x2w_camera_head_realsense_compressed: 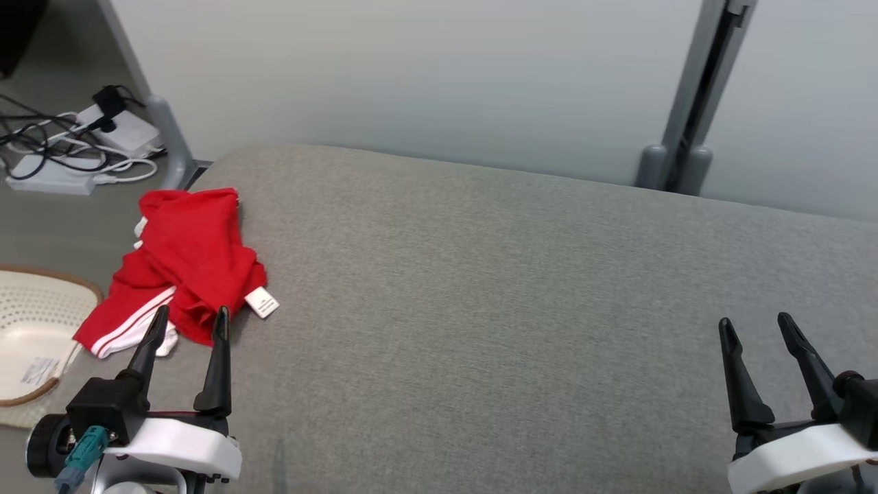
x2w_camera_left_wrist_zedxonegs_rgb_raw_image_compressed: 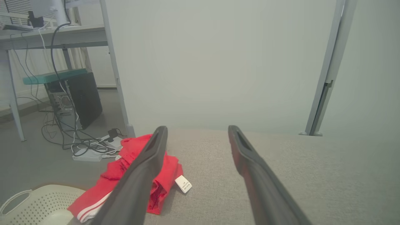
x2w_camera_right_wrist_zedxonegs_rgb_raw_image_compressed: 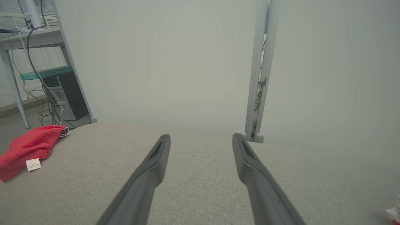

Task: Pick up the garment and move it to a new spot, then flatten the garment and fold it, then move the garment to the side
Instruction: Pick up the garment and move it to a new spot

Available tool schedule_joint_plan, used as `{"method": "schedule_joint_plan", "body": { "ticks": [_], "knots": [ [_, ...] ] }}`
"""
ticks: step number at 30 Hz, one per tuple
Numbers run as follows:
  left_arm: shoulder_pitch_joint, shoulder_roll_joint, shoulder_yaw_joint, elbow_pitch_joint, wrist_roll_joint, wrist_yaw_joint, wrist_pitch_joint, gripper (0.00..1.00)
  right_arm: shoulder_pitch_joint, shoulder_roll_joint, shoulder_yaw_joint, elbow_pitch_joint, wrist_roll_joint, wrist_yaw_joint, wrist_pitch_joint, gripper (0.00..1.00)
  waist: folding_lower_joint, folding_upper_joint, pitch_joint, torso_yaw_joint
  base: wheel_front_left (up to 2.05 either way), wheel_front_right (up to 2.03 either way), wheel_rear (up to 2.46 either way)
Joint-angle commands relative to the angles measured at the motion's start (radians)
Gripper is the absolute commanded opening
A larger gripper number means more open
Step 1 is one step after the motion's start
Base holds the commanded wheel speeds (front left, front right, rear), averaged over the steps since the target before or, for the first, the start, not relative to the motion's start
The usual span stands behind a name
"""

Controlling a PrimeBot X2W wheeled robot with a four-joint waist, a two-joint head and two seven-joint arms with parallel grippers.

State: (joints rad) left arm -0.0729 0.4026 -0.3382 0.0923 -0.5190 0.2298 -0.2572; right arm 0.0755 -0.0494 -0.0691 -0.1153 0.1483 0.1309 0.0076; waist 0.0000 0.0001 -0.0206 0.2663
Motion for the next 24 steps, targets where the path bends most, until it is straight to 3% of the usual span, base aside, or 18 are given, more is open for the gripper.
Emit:
{"method": "schedule_joint_plan", "body": {
  "ticks": [1,10,24],
  "knots": [
    [-0.009,0.003,0.015,0.004,0.007,-0.004,-0.004,1.0,-0.007,-0.003,0.006,-0.005,0.004,0.0,0.0,1.0,0.0,-0.0001,0.008,0.07,0.0,0.0,0.0],
    [0.0,-0.007,0.046,-0.001,0.023,-0.019,-0.006,1.0,-0.02,-0.003,0.027,-0.003,0.01,0.0,0.001,1.0,0.0,-0.0001,0.02,0.145,0.0,0.0,0.0],
    [0.009,-0.036,0.079,0.003,0.061,-0.045,-0.006,1.0,-0.027,-0.003,0.032,0.007,0.013,0.0,-0.005,1.0,0.0,-0.0001,0.027,0.163,0.0,0.0,0.0]
  ]
}}
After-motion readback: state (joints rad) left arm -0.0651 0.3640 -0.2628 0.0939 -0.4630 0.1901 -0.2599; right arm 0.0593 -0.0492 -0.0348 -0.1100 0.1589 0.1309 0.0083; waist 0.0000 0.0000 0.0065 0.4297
